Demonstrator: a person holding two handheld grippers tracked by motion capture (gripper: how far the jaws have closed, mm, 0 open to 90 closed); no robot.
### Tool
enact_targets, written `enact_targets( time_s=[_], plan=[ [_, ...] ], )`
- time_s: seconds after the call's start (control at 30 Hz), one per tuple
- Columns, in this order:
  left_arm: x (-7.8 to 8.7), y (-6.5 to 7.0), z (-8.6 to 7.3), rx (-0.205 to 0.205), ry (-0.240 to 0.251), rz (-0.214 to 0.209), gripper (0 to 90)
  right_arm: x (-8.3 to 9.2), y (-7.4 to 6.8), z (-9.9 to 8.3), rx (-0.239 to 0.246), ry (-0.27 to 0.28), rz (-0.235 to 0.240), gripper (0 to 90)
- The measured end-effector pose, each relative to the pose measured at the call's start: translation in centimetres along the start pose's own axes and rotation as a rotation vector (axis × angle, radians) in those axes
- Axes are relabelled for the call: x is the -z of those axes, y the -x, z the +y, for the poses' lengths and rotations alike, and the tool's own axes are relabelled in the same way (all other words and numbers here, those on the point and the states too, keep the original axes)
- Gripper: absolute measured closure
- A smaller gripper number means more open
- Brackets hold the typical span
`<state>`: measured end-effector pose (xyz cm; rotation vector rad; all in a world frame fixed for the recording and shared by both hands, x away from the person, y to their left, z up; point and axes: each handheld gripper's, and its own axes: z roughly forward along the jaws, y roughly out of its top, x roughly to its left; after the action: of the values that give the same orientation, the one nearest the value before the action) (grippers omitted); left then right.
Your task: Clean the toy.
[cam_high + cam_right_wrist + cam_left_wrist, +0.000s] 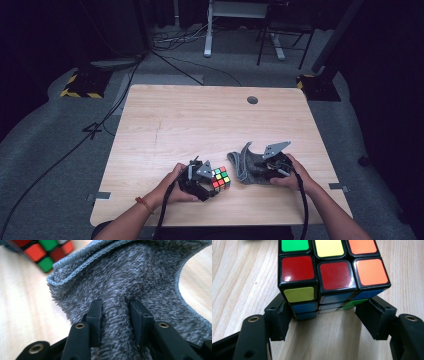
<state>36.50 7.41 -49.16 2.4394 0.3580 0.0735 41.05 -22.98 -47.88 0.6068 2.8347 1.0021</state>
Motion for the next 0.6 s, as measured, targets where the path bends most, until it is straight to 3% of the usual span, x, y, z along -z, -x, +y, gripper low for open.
enact_targets(
  time_s=[0.1, 0.3, 0.37, 0.6],
  plan=[
    [-0.2, -0.3, 0.1, 0.003, 0.02, 0.0, 31.7, 0.1, -0.8, 0.2, 0.034, -0.032, 0.013, 62.4],
    [-0.1, 0.0, 0.6, 0.01, 0.057, -0.009, 21.5, 0.4, -1.9, -0.2, 0.049, -0.046, 0.002, 53.4],
    [-0.3, -0.1, 0.8, 0.018, 0.063, -0.006, 16.8, 0.5, -2.0, -0.3, 0.055, -0.041, 0.0, 51.3],
    [-0.7, 0.0, 1.5, 0.013, 0.072, -0.009, 16.9, 0.7, -2.1, -0.5, 0.058, 0.029, -0.03, 41.6]
  ],
)
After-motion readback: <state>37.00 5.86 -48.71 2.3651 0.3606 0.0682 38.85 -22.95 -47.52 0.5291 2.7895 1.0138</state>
